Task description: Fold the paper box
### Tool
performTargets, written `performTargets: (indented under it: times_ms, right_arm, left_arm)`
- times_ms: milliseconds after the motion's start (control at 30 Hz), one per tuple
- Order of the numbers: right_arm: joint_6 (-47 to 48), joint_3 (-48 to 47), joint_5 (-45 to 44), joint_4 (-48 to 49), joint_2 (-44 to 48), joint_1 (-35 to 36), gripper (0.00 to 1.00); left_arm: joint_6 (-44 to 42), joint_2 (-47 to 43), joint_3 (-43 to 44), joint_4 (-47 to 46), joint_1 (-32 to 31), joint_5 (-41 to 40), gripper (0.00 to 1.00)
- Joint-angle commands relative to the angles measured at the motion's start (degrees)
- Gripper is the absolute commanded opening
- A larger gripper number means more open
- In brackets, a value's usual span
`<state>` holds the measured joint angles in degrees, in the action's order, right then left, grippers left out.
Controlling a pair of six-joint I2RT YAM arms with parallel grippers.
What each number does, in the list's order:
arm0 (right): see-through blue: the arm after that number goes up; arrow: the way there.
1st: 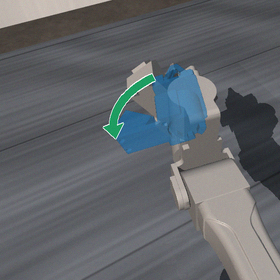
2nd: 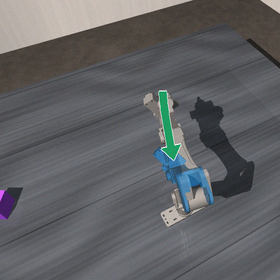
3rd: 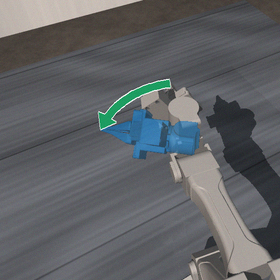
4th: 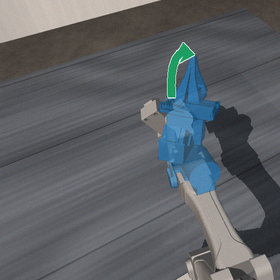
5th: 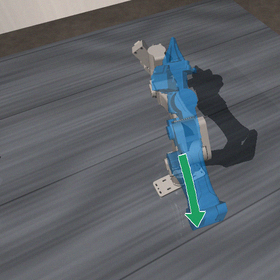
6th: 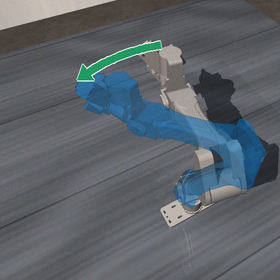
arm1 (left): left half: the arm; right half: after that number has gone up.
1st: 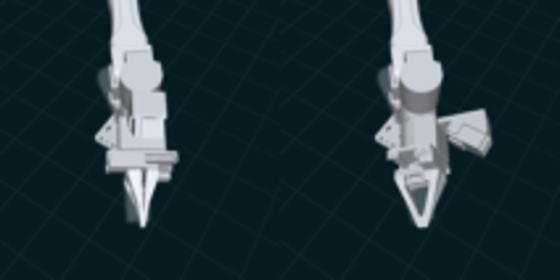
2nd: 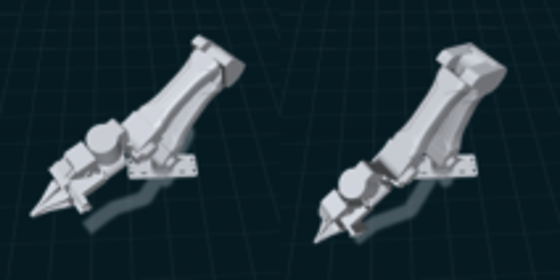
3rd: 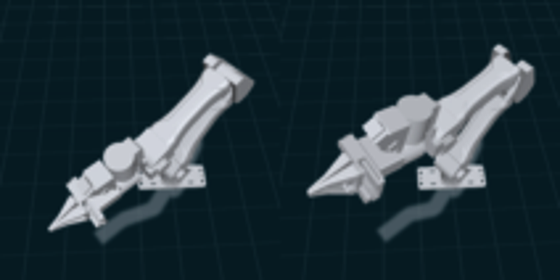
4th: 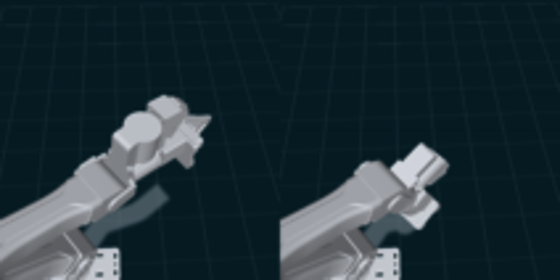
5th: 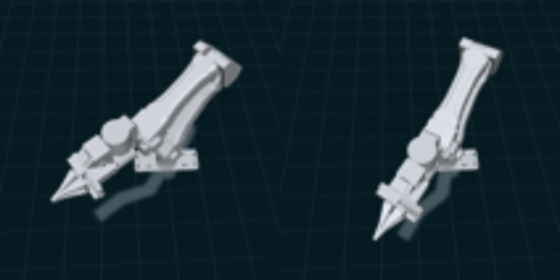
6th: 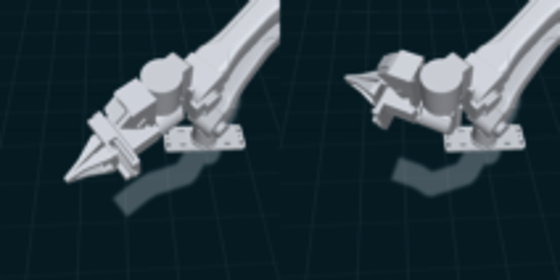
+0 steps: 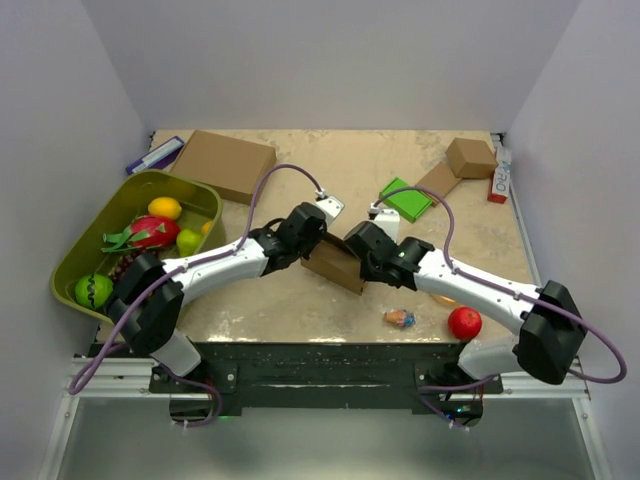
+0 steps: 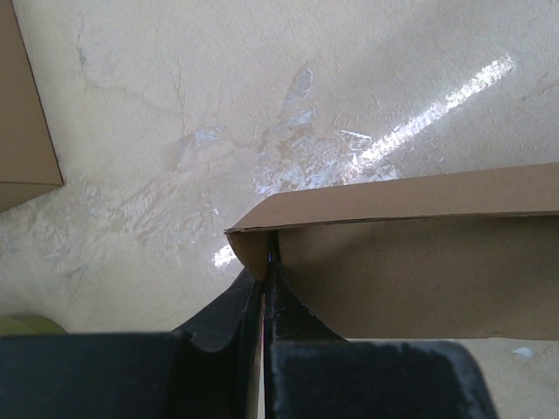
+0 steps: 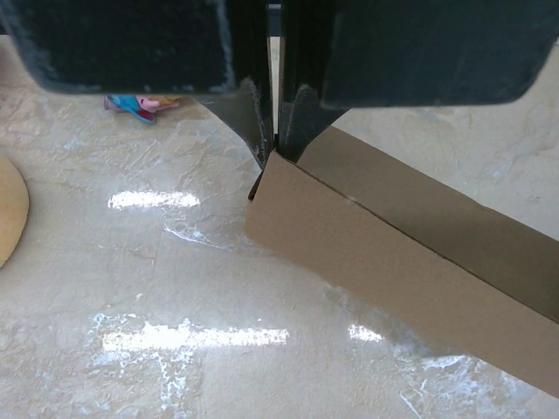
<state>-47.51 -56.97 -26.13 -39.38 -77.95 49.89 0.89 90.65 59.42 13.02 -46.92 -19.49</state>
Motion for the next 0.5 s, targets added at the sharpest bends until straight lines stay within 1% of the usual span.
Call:
performTargets:
  times_ms: [0, 33, 133, 167, 233, 267, 300, 333, 400, 433, 467]
  right_arm:
    - [-3.38, 0.46, 2.93, 2.37, -4.04, 3.28, 0.0]
    - [-3.3, 0.54, 2.67, 2.55, -4.57, 3.37, 0.0]
    - [-2.86, 0.81, 1.0, 2.64, -5.1, 3.29, 0.0]
    - [-2.51, 0.72, 0.3, 2.29, -4.93, 3.37, 0.0]
    - [-0.58, 0.63, -0.59, 2.46, -3.88, 3.29, 0.0]
    - [0.21, 0.81, -1.02, 3.07, -3.44, 3.29, 0.0]
    - [1.79, 0.81, -1.12, 3.25, -2.65, 3.37, 0.0]
    - [2.67, 0.81, -1.03, 3.6, -2.21, 3.37, 0.0]
    - [5.14, 0.63, -1.03, 4.39, -1.42, 3.37, 0.0]
    - [5.84, 0.63, -1.03, 4.57, -1.24, 3.37, 0.0]
    - [7.06, 0.63, -0.77, 5.18, -1.06, 3.37, 0.0]
  left_arm:
    - [2.89, -0.29, 0.44, 2.72, -1.34, 11.21, 0.04]
    - [3.68, -0.74, 0.17, 2.46, -1.34, 12.01, 0.04]
    - [4.56, -2.67, -0.09, 1.84, -1.25, 14.73, 0.11]
    - [4.74, -3.2, -0.09, 1.75, -1.16, 15.09, 0.17]
    - [5.35, -5.39, -0.27, 1.4, -0.72, 16.67, 0.26]
    - [5.62, -6.27, -0.53, 0.88, -0.55, 17.02, 0.33]
    - [5.79, -8.1, -0.79, 0.44, -0.28, 18.24, 0.37]
    - [6.49, -9.08, -1.4, 0.0, 0.07, 18.69, 0.44]
    - [7.11, -11.8, -2.11, -0.27, 0.51, 19.74, 0.49]
    - [7.46, -12.77, -2.98, -0.62, 0.77, 21.05, 0.55]
    - [7.81, -14.61, -3.43, -0.71, 0.77, 21.85, 0.57]
